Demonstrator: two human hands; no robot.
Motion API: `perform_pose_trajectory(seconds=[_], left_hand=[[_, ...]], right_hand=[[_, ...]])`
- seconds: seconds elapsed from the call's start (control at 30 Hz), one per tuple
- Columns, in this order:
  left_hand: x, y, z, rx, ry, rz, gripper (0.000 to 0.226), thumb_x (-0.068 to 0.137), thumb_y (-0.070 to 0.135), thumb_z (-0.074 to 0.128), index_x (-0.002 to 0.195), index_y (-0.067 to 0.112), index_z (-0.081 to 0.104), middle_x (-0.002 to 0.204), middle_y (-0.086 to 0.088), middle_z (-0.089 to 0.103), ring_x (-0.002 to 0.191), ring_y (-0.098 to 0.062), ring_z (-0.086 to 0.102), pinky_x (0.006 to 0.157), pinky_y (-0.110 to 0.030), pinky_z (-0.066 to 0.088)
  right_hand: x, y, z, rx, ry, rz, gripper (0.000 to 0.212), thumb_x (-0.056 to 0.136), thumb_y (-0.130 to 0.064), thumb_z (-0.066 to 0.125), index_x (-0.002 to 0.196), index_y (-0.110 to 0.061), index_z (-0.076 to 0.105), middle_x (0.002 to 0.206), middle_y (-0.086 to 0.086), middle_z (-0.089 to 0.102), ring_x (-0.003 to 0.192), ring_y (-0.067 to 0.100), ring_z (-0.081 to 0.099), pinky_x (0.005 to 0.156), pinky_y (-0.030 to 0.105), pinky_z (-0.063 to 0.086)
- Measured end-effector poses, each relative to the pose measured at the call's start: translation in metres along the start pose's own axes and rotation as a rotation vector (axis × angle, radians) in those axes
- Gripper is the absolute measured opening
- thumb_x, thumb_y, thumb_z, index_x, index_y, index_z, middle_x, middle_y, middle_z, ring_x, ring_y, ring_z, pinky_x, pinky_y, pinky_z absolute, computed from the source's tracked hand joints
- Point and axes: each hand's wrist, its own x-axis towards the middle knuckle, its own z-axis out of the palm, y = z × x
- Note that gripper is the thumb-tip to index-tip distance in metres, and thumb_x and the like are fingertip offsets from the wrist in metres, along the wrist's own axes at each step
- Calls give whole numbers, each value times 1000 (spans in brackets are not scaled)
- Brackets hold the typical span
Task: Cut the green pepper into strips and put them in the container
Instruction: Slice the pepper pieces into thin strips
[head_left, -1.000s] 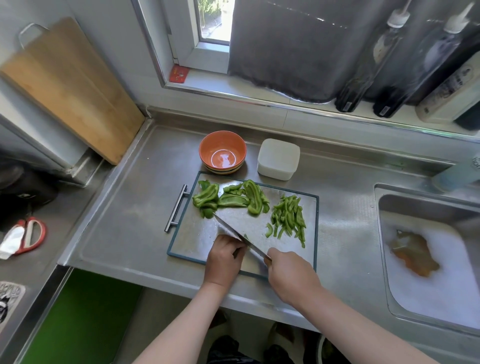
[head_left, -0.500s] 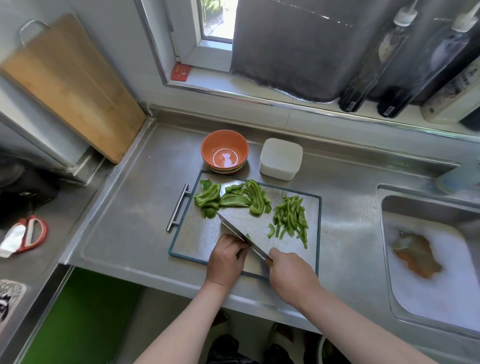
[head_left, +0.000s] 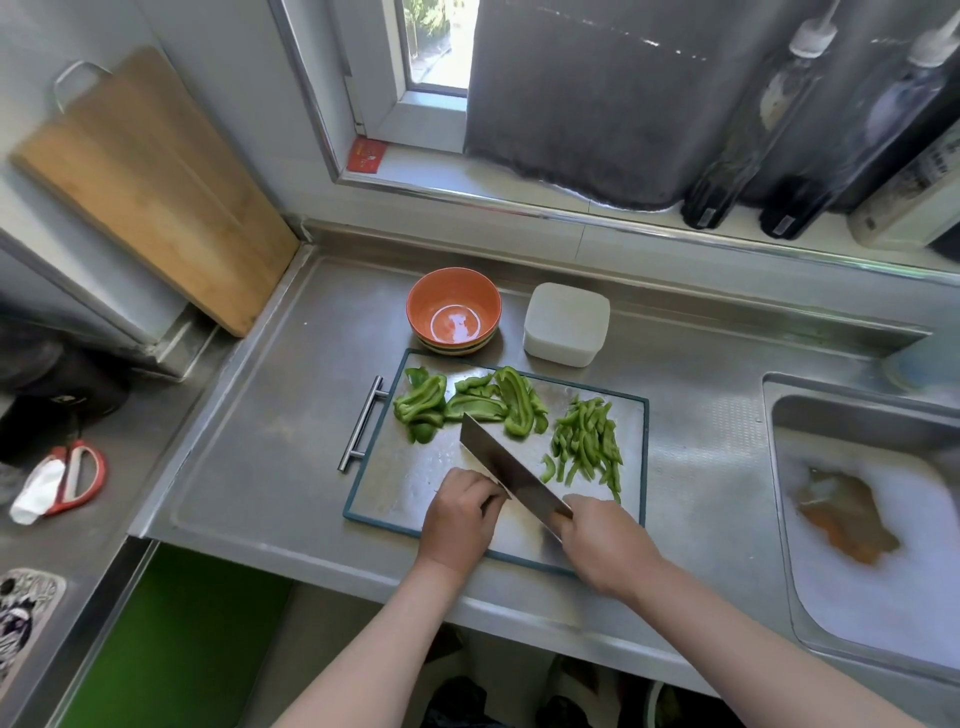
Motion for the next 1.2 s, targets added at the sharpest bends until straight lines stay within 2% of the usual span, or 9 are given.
perform_pose_trajectory(seconds=[0.1, 0.27, 0.43, 0.53, 0.67, 0.77, 0.87, 1.07, 1.2], left_hand=[[9, 3, -3, 0, -71, -92, 14, 77, 12, 81, 84, 17, 69, 82, 7, 62, 80, -15, 55, 68, -24, 46], [35, 14, -10, -42, -295, -369, 42, 86, 29, 74, 125, 21, 62, 104, 8, 54, 91, -11, 54, 81, -20, 41], [57, 44, 6, -1, -385, -333, 9, 84, 26, 71, 86, 17, 71, 91, -3, 65, 83, -22, 60, 65, -22, 35], [61, 62, 17, -96, -418, -369, 16, 84, 18, 72, 99, 17, 77, 98, 0, 73, 87, -13, 63, 68, -11, 39], [65, 53, -1, -122, -314, -557, 16, 90, 16, 64, 98, 21, 78, 96, 4, 74, 91, -14, 67, 81, -19, 49], [77, 33, -40, -194, -95, -758, 19, 94, 9, 59, 98, 20, 74, 98, 5, 72, 82, -12, 65, 74, -22, 51], [99, 29, -62, -207, -53, -684, 17, 96, 15, 60, 102, 26, 70, 102, 4, 72, 90, -13, 66, 77, -25, 51], [118, 79, -28, -193, -714, -318, 42, 81, 44, 78, 121, 36, 69, 112, 15, 67, 97, -5, 62, 83, -19, 47], [119, 73, -7, -95, -686, -320, 22, 88, 33, 73, 108, 27, 77, 109, 11, 72, 97, -3, 64, 87, -18, 44]], right_hand=[[1, 3, -19, -64, 52, -20, 29, 101, -35, 41, 77, -25, 53, 77, -3, 59, 69, 18, 55, 56, 31, 37], [3, 16, -48, -136, 207, -55, 31, 101, -37, 41, 74, -23, 50, 71, -2, 58, 65, 22, 55, 51, 33, 34], [3, 34, -61, -164, 306, -99, 15, 100, -39, 47, 100, -30, 61, 92, -3, 70, 80, 22, 57, 63, 33, 38], [2, 43, -69, -221, 366, -119, 13, 97, -33, 49, 107, -31, 58, 91, -3, 70, 79, 24, 58, 62, 33, 37], [1, 50, -81, -322, 473, -178, 18, 91, -26, 53, 108, -29, 57, 83, -4, 67, 66, 23, 46, 57, 31, 30], [4, 58, -85, -361, 479, -227, 15, 85, -22, 59, 100, -25, 56, 74, -4, 63, 61, 24, 43, 52, 31, 26], [9, 62, -86, -390, 473, -279, 18, 74, -19, 68, 87, -23, 57, 60, -4, 57, 52, 24, 38, 45, 27, 24], [4, 57, -88, -450, 378, -306, 18, 83, -24, 53, 100, -25, 55, 82, 0, 66, 67, 26, 47, 55, 32, 30], [1, 58, -87, -469, 317, -318, 11, 83, -24, 52, 94, -27, 50, 77, -1, 60, 68, 26, 48, 51, 32, 26]])
